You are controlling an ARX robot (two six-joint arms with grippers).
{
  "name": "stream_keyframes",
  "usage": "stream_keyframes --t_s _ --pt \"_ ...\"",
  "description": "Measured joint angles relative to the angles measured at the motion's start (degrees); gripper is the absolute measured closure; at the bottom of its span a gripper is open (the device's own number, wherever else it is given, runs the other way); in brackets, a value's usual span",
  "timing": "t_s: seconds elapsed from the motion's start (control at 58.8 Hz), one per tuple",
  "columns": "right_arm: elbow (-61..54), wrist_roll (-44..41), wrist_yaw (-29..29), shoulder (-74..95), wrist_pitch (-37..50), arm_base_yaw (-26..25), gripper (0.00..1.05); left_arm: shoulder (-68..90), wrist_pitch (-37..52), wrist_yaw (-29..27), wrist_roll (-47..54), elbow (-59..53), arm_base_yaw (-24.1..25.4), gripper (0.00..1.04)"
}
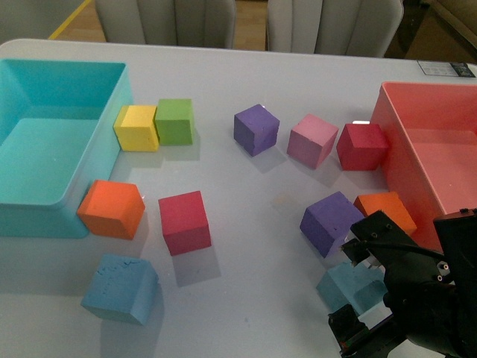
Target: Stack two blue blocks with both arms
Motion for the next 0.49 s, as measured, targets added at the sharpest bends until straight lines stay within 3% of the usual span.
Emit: stream_keyframes --t_s 0.238,0.493 --pt "0.48 0.17 0.11 -0.17 -0.76 0.04 0.5 0.0 0.0 0.02 0.0 -0.02 0.0 0.09" --pt "-2.82 -0.2 -2.43 -9.31 -5.95 -0.07 0.58 0.0 0.0 0.0 0.0 0.0 0.0 0.09"
